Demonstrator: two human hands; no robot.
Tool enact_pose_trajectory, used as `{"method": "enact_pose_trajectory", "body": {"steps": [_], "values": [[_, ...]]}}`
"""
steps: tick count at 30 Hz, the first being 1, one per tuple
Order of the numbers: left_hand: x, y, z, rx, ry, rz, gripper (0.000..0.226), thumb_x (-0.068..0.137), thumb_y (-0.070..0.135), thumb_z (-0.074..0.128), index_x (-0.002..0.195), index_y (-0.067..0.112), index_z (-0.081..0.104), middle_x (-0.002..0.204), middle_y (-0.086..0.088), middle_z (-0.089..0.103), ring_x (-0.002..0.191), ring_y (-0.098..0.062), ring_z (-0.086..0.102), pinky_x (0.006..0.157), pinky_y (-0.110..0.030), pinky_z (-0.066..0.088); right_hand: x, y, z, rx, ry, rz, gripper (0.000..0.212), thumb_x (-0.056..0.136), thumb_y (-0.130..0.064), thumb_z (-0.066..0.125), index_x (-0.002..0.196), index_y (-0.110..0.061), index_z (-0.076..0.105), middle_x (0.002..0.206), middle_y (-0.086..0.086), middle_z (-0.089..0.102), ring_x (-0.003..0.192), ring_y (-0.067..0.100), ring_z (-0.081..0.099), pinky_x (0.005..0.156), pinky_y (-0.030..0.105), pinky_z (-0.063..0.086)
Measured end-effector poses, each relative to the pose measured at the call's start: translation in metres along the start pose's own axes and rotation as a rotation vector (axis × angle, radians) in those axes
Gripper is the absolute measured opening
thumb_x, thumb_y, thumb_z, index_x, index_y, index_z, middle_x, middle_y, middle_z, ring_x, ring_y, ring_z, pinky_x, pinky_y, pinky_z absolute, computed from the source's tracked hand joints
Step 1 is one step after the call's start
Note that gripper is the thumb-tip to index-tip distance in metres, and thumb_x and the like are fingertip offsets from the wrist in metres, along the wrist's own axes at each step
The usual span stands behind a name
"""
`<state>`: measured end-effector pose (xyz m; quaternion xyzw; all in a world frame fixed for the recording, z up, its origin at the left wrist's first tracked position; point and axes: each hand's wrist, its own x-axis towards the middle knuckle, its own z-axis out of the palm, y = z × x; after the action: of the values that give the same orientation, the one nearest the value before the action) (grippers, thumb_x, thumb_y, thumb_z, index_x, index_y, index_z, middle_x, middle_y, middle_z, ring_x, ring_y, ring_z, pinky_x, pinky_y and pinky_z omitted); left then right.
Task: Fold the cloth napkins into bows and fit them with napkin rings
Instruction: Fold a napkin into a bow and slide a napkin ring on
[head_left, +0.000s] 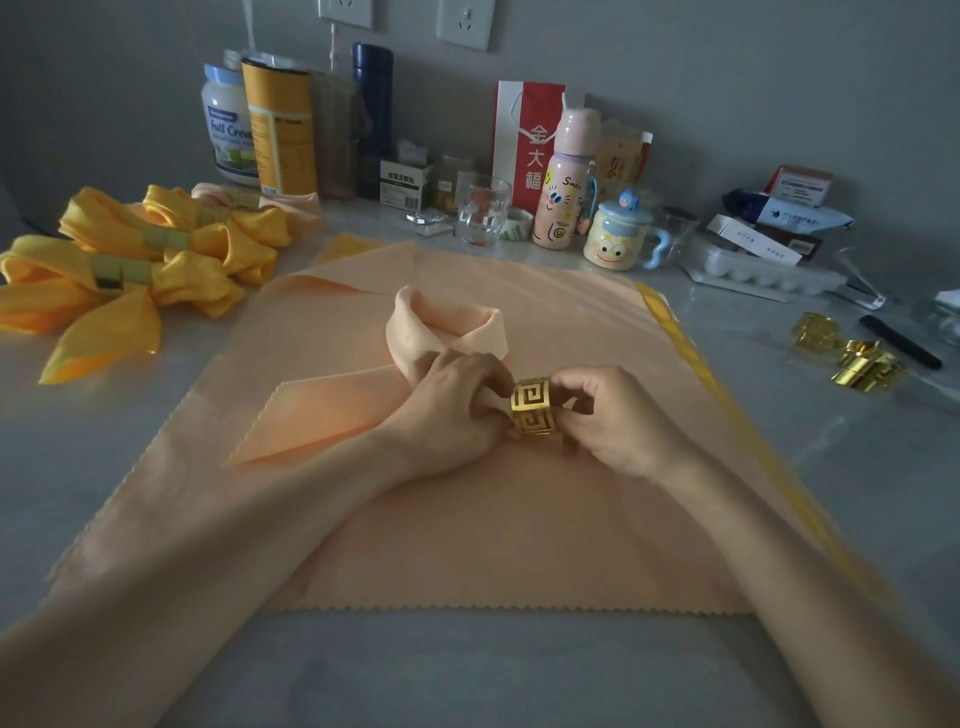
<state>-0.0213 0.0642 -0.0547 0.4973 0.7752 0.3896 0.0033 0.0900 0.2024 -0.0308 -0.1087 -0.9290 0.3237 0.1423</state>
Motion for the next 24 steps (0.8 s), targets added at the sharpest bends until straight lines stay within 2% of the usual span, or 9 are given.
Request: {"method": "enact_pose_trajectory", "body": {"steps": [1,3,4,6,9,12,16,20,24], "values": [[-0.002,0.001,0.001,-0.006,0.005,0.041,0.039,0.074,0.03,0.055,0.109,0.015,0.052,0.098,0.015,0.044,0.101,-0.003,0.027,0.096,-0.018,0.013,-0.001,0.001,-0.001,-0.017,0.02,-0.001,0.022,0.082,-0.001,0.061,0.073,-0.021,0.064,0.06,-0.004,0.061,0.045,0.008,0.055,0.046,0.017,0.041],[-0.004,-0.001,0.002,0.078,-0.001,0.167,0.062,0.068,0.037,0.048,0.124,0.011,0.047,0.115,0.009,0.051,0.116,-0.007,0.032,0.111,-0.031,0.005,-0.001,0.0,-0.001,-0.049,0.048,-0.006,0.025,0.083,-0.002,0.061,0.07,-0.023,0.057,0.052,-0.012,0.053,0.042,0.003,0.052,0.044,0.012,0.035],[-0.004,-0.004,0.004,0.152,-0.01,0.219,0.068,0.07,0.042,0.05,0.13,0.011,0.046,0.123,0.004,0.053,0.124,-0.012,0.035,0.115,-0.035,-0.002,-0.001,-0.001,-0.001,-0.062,0.056,-0.012,0.025,0.083,-0.003,0.061,0.07,-0.023,0.056,0.051,-0.013,0.051,0.044,0.001,0.052,0.046,0.011,0.035],[-0.004,-0.007,0.006,0.228,-0.01,0.297,0.069,0.075,0.053,0.05,0.131,0.013,0.05,0.124,-0.002,0.058,0.124,-0.015,0.043,0.113,-0.033,-0.007,-0.003,-0.003,0.002,-0.075,0.061,-0.033,0.019,0.085,-0.004,0.06,0.074,-0.019,0.058,0.056,-0.015,0.051,0.052,-0.003,0.052,0.051,0.011,0.036],[-0.001,-0.009,0.002,0.202,0.028,0.29,0.061,0.075,0.053,0.047,0.12,0.014,0.058,0.111,-0.001,0.064,0.112,-0.014,0.05,0.112,-0.044,0.008,-0.004,-0.004,0.004,-0.055,0.086,-0.054,0.011,0.087,-0.008,0.059,0.08,-0.017,0.061,0.065,-0.013,0.056,0.059,-0.001,0.053,0.056,0.011,0.037],[0.003,-0.015,-0.002,0.245,0.06,0.281,0.051,0.073,0.039,0.054,0.117,0.013,0.061,0.111,-0.002,0.064,0.109,-0.02,0.056,0.108,-0.057,0.02,-0.002,-0.009,0.0,0.089,0.125,0.042,0.011,0.088,-0.012,0.06,0.079,-0.018,0.062,0.067,-0.006,0.061,0.055,0.006,0.053,0.056,0.02,0.044],[0.008,-0.021,-0.01,0.266,0.106,0.225,0.047,0.077,0.024,0.065,0.122,0.013,0.058,0.12,-0.006,0.06,0.116,-0.026,0.056,0.111,-0.049,0.009,-0.004,-0.015,-0.012,0.369,0.011,0.29,0.01,0.092,-0.006,0.054,0.085,-0.011,0.06,0.059,0.005,0.054,0.037,0.006,0.04,0.036,0.012,0.027],[0.007,-0.027,-0.012,0.276,0.086,0.114,0.05,0.088,0.016,0.06,0.135,0.02,0.043,0.136,-0.002,0.05,0.137,-0.017,0.032,0.114,-0.042,-0.007,-0.005,-0.012,-0.028,0.265,-0.154,0.302,0.015,0.09,-0.005,0.056,0.096,-0.017,0.062,0.064,0.004,0.051,0.041,0.006,0.034,0.037,0.012,0.026],[0.007,-0.028,-0.011,0.334,0.053,0.12,0.049,0.091,0.015,0.054,0.137,0.023,0.039,0.131,-0.002,0.05,0.133,-0.02,0.033,0.114,-0.041,-0.007,-0.007,-0.012,-0.019,0.132,-0.412,0.239,0.016,0.089,-0.005,0.059,0.092,-0.021,0.062,0.071,0.006,0.056,0.048,0.005,0.042,0.042,0.012,0.032]]}}
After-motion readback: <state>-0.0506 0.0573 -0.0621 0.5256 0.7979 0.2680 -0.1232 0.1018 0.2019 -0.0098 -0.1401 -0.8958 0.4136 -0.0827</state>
